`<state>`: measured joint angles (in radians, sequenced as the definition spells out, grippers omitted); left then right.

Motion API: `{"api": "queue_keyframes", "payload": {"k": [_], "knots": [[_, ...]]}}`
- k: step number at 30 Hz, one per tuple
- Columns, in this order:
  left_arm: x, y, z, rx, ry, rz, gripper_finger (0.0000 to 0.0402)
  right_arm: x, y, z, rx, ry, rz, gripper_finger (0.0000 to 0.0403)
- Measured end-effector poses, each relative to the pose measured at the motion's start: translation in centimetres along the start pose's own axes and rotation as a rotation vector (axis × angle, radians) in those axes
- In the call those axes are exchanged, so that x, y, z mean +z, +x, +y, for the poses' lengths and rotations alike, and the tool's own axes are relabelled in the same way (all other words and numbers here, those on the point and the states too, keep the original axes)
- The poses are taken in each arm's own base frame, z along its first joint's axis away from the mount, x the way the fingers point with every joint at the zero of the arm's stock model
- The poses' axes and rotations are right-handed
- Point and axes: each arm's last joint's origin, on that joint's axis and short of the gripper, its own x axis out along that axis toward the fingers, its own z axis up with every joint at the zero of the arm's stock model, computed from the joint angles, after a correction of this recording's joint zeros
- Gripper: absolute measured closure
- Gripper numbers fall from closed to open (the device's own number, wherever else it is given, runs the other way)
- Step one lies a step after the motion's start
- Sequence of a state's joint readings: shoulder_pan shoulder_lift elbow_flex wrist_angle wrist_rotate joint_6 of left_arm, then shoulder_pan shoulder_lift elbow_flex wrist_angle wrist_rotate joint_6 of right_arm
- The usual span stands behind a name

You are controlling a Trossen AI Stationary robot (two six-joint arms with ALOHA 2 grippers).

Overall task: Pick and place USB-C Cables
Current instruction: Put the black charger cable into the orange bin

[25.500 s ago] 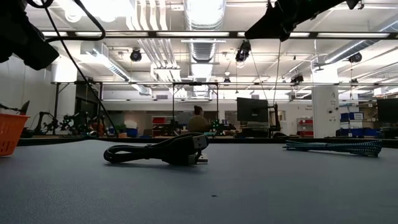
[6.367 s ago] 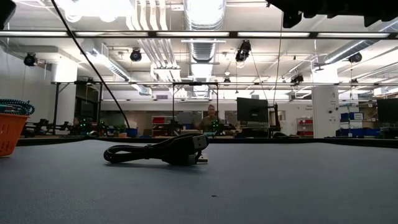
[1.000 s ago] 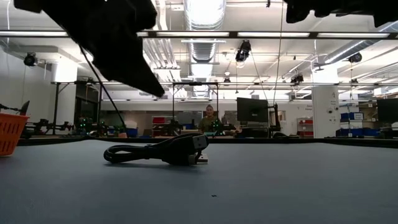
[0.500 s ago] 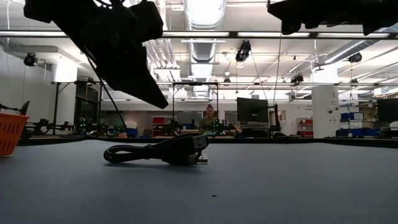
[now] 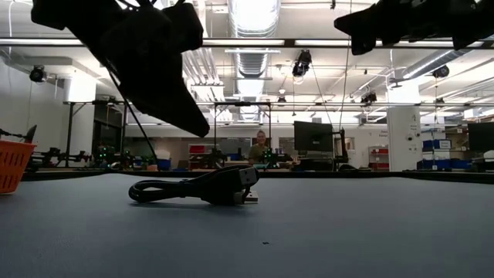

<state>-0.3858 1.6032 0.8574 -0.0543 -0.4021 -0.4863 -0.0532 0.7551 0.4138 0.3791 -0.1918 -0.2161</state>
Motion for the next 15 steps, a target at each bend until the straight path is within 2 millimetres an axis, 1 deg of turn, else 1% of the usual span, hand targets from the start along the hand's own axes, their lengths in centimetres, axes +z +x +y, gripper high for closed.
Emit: {"api": "queue_keyframes", "payload": {"k": [3,5,10,15], "knots": [[-0.1,0.5,-0.2,-0.009,-0.013,-0.019,0.0262,0.0,0.0,0.0,0.000,0.000,0.000,0.0394],[-0.4,1.3,-0.4,-0.017,-0.015,-0.021,0.0252,-0.1,0.0,0.0,0.001,0.001,0.003,0.0394],[-1.4,3.3,-1.1,-0.085,0.004,0.002,0.0249,-0.1,0.0,0.0,0.000,0.006,0.004,0.0394],[-1.2,3.2,-1.5,-0.180,-0.025,0.018,0.0249,-0.2,0.0,0.0,0.001,0.008,0.005,0.0394]]}}
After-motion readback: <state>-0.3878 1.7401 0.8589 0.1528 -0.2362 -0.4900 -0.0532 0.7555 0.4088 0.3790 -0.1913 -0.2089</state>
